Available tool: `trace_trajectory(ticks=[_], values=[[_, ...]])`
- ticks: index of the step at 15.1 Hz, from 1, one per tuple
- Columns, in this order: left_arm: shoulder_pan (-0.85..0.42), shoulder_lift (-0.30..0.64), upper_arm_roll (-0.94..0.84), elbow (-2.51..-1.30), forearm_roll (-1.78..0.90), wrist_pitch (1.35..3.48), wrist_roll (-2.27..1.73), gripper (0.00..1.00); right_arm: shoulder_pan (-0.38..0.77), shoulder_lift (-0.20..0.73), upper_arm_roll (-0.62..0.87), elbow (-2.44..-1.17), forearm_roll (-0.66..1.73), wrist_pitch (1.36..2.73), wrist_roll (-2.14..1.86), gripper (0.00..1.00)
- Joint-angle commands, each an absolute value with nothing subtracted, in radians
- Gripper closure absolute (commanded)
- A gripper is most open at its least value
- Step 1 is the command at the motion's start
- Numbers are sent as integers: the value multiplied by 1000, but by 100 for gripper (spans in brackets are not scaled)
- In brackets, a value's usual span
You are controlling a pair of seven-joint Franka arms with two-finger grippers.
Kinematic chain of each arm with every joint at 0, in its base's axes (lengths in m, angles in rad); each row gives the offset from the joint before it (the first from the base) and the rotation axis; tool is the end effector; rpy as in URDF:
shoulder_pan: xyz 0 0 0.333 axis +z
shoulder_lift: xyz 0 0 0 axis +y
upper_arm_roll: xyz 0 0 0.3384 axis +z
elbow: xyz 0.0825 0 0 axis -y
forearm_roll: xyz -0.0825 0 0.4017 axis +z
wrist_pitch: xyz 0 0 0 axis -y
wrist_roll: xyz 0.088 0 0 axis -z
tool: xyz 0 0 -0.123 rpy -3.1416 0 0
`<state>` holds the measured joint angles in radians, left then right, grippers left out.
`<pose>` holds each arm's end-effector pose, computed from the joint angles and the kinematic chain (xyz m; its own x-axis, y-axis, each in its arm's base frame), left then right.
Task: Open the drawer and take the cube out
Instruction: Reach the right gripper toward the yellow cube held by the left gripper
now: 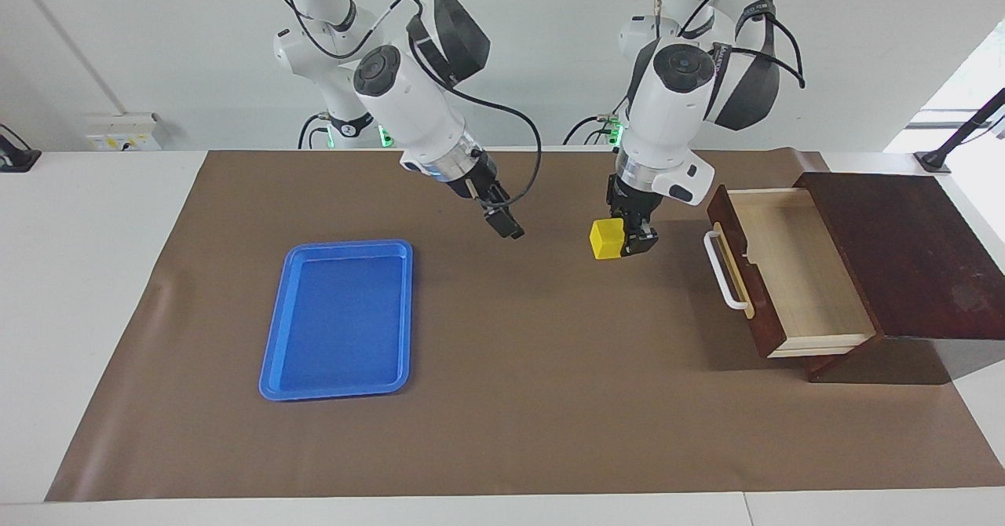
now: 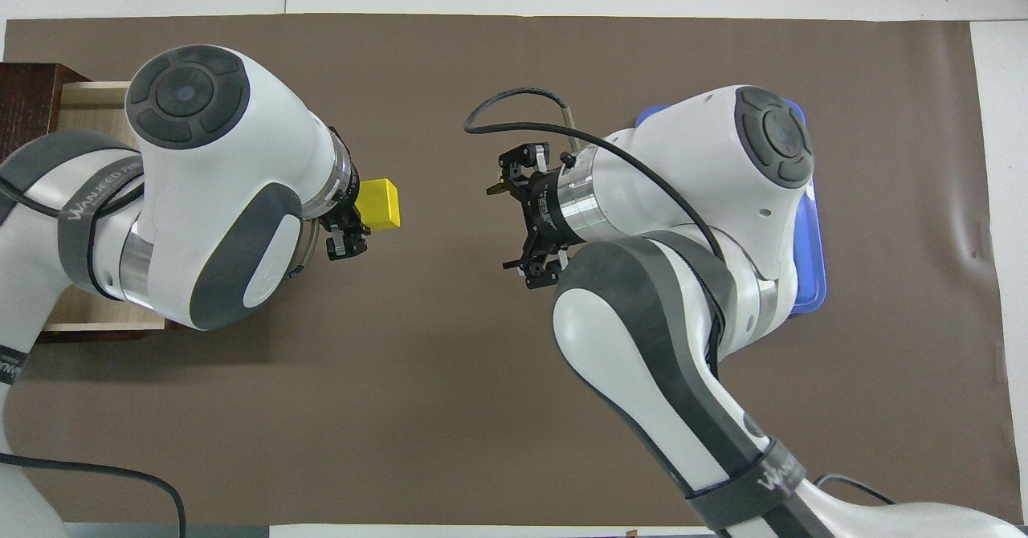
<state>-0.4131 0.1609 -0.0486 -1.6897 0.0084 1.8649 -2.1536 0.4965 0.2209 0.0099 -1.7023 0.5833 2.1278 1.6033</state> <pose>0.5689 -0.2803 0.5005 -0.1191 0.9929 -0.0077 0.9928 0.1192 0.0123 0.5747 0.3546 0.4904 0.2062 -0.8274 -0.5224 -0.9785 -0.1784 -0.1036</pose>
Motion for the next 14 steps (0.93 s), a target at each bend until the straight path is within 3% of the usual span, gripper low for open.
trace_trajectory(ticks=[1,4,14], values=[[-423,126,-37,-1736,-9,1890,-2160,100,520,270,8,-1681,679,2180,1634,11],[-425,124,-38,-1738,-9,1891,-2158,100,558,343,6,-1603,686,2181,1687,12],[-442,107,-40,-1781,-9,1913,-2154,100,569,348,8,-1600,692,2197,1710,12]])
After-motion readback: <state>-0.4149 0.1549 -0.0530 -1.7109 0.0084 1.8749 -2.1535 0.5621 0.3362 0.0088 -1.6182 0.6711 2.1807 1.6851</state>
